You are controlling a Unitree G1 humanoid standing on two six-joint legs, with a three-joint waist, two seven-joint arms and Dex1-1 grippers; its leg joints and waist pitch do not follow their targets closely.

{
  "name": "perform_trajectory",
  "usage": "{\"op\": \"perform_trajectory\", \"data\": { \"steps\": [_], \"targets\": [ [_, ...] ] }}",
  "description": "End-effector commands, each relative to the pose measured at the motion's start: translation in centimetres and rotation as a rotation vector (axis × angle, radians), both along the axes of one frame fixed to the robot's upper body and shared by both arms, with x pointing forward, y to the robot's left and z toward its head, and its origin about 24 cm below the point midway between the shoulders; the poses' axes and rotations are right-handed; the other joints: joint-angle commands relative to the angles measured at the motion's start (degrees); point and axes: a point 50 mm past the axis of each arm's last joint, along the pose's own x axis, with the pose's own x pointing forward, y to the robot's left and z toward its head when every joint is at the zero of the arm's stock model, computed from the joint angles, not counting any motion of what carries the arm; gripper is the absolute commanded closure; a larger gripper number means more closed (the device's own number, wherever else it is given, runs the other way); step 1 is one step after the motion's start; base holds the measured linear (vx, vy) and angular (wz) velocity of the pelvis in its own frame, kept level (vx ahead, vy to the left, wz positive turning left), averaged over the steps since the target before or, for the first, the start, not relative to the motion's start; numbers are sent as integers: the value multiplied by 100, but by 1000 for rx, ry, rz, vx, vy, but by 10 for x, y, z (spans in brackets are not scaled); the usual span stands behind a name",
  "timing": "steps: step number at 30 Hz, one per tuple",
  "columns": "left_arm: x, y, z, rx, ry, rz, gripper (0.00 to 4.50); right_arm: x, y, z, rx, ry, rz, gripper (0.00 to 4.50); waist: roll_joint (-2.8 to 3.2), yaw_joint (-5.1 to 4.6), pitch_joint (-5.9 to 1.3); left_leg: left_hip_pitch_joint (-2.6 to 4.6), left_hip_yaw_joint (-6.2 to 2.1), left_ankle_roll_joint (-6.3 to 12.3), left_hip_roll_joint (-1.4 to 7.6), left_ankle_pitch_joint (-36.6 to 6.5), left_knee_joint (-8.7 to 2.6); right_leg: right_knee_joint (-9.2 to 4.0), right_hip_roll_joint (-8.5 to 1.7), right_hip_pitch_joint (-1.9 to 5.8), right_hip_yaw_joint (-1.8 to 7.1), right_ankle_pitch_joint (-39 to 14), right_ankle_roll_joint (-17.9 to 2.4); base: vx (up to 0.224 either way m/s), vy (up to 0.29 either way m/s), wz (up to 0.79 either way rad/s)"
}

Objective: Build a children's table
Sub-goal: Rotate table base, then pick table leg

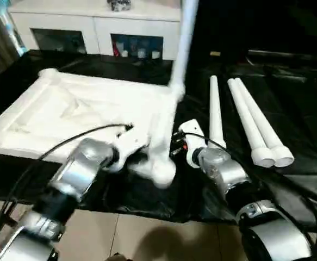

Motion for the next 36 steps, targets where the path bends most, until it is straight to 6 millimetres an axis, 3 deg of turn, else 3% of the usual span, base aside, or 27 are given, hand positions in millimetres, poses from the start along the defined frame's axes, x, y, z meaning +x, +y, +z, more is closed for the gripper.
{"op": "perform_trajectory", "data": {
  "steps": [1,3,4,6,10,11,13,14,17,19,22,23,24,26,32,33,35,36],
  "targets": [
    [11,9,5,27,-67,77,450,4,-7,12,9,-59,-11,447,60,26,-398,55,-275,22,476,-1053,-401,-433,-698,269,484,-1363,-757,0,0,0],
    [13,8,6,15,-72,88,450,6,-11,20,13,-89,-28,447,62,30,-424,32,-284,61,483,-880,-390,-380,-710,289,480,-1099,-811,0,0,0],
    [13,3,9,-13,-65,65,450,9,-17,31,31,-118,-54,447,92,35,-413,37,-276,92,484,-856,-385,-403,-701,280,480,-1029,-824,0,0,0],
    [9,2,12,-32,-52,27,450,11,-23,42,52,-129,-79,447,73,53,-430,29,-279,141,493,-719,-376,-352,-708,281,480,-836,-901,0,0,0],
    [3,2,14,-60,-42,-19,450,13,-30,55,96,-121,-138,447,71,67,-413,39,-280,143,508,-747,-387,-366,-719,275,484,-966,-949,0,0,0],
    [1,3,15,-71,-50,-34,450,15,-35,63,113,-122,-168,447,26,54,-408,40,-263,142,500,-768,-387,-379,-710,268,483,-1013,-941,0,0,0],
    [1,4,18,-95,-64,-37,450,18,-41,70,117,-123,-206,411,48,58,-401,45,-263,98,493,-793,-386,-380,-707,261,485,-1122,-902,0,0,0],
    [1,3,22,-142,-60,-33,417,21,-48,77,113,-121,-253,411,68,55,-389,55,-262,58,485,-858,-394,-404,-698,256,480,-1262,-859,0,0,0],
    [0,2,26,-187,-58,-48,409,25,-56,82,89,-120,-308,383,50,72,-397,69,-257,-29,472,-872,-391,-406,-702,248,478,-1376,-814,0,0,0],
    [-5,-1,35,-229,-56,-109,389,29,-69,90,62,-100,-387,367,7,86,-395,68,-255,-18,471,-785,-395,-403,-711,257,485,-1398,-788,0,0,0],
    [-13,-4,44,-270,-43,-172,366,32,-79,92,45,-70,-437,346,24,94,-401,62,-238,-22,469,-662,-382,-360,-688,246,483,-1138,-815,0,0,0],
    [-15,-5,46,-283,-34,-189,367,32,-81,91,38,-52,-450,338,-54,80,-404,54,-227,5,462,-635,-382,-355,-684,257,485,-1098,-821,0,0,0],
    [-17,-7,49,-297,-27,-209,344,33,-85,89,21,-30,-464,327,-17,97,-409,53,-231,14,452,-577,-374,-333,-705,264,484,-1095,-863,0,0,0],
    [-21,-11,53,-326,-10,-239,329,34,-91,86,-1,2,-492,320,3,100,-401,44,-221,11,441,-566,-364,-350,-696,260,481,-1135,-858,0,0,0],
    [-26,-15,60,-333,-11,-273,284,37,-98,80,-18,48,-520,259,-30,94,-403,31,-227,35,438,-566,-359,-357,-681,283,468,-1244,-770,0,0,0],
    [-27,-15,60,-334,-10,-273,282,37,-98,79,-21,53,-519,247,-80,90,-403,27,-222,60,437,-518,-357,-342,-681,286,469,-1237,-758,0,0,0],
    [-27,-15,60,-334,-9,-273,257,37,-98,78,-25,57,-519,236,-65,89,-401,29,-219,77,436,-485,-353,-350,-678,279,469,-1247,-741,0,0,0],
    [-28,-15,60,-336,-6,-271,242,37,-97,74,-20,73,-521,230,-87,86,-401,28,-218,90,436,-464,-353,-343,-678,282,468,-1251,-735,0,0,0]
  ]
}}
